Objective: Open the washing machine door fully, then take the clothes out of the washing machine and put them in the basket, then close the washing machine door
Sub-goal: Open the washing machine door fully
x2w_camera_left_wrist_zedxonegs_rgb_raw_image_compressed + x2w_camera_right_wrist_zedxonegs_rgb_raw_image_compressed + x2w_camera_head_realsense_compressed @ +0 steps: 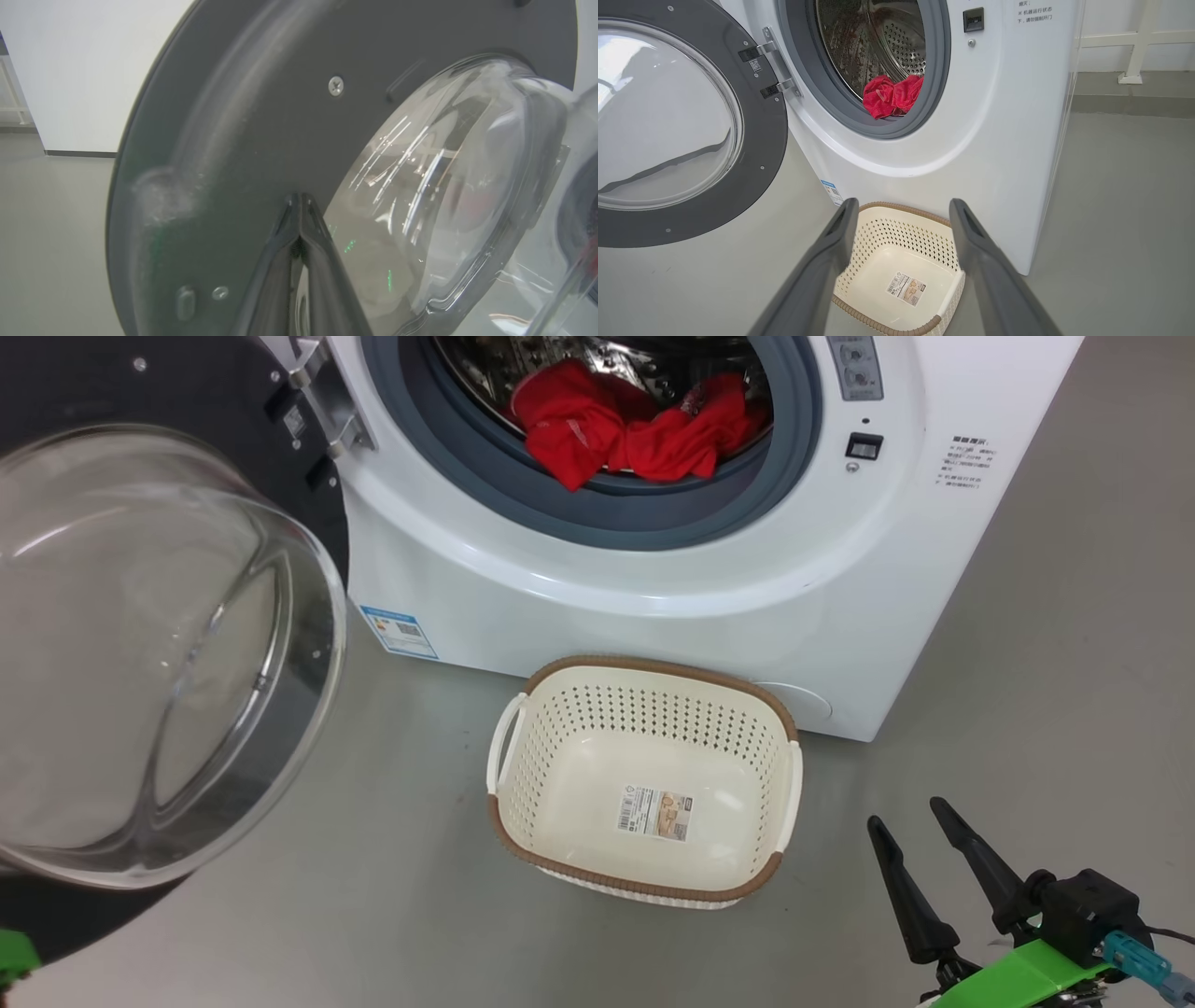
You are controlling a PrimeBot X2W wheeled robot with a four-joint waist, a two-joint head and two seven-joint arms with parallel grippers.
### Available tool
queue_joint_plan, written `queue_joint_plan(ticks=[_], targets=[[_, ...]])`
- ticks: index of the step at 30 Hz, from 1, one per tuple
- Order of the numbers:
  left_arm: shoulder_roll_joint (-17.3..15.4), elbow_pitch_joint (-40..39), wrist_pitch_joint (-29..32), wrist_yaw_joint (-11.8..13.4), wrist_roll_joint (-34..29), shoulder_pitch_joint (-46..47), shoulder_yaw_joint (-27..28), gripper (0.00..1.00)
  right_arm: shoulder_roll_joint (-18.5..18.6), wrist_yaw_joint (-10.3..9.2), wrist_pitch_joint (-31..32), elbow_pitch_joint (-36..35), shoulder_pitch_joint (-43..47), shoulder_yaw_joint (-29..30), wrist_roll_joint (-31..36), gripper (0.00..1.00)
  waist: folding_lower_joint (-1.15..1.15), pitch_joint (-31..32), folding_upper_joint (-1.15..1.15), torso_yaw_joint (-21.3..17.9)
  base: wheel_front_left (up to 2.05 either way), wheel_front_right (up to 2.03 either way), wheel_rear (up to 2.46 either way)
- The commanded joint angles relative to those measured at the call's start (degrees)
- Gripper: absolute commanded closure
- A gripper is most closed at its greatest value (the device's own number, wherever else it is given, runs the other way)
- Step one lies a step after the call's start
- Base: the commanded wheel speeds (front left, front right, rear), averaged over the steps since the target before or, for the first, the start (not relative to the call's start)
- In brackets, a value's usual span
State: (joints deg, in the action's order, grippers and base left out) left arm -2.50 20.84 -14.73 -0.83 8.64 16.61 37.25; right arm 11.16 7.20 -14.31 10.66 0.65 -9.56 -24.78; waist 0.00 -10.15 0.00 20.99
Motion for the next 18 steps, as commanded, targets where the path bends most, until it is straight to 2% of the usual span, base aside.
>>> queue_joint_plan(ticks=[1,7,18], targets=[[-3.68,-0.26,-0.27,-0.30,-0.47,1.99,2.84,1.00,1.01,0.29,-0.69,-1.49,-1.63,-1.20,-0.18,0.00,0.00,-0.47,0.00,-0.22,0.00,0.00,0.00],[-5.83,4.28,-0.27,-1.84,-1.38,4.72,5.76,1.00,1.45,0.29,-0.69,-1.53,-1.92,-1.19,-0.20,0.00,0.00,-1.14,0.00,-0.61,0.00,0.00,0.00],[-5.89,6.55,-0.27,-4.50,-3.43,5.20,7.57,1.00,0.97,0.29,-0.69,-1.04,-1.96,-1.13,0.10,0.00,0.00,0.27,0.00,-0.76,0.00,0.00,0.00]])
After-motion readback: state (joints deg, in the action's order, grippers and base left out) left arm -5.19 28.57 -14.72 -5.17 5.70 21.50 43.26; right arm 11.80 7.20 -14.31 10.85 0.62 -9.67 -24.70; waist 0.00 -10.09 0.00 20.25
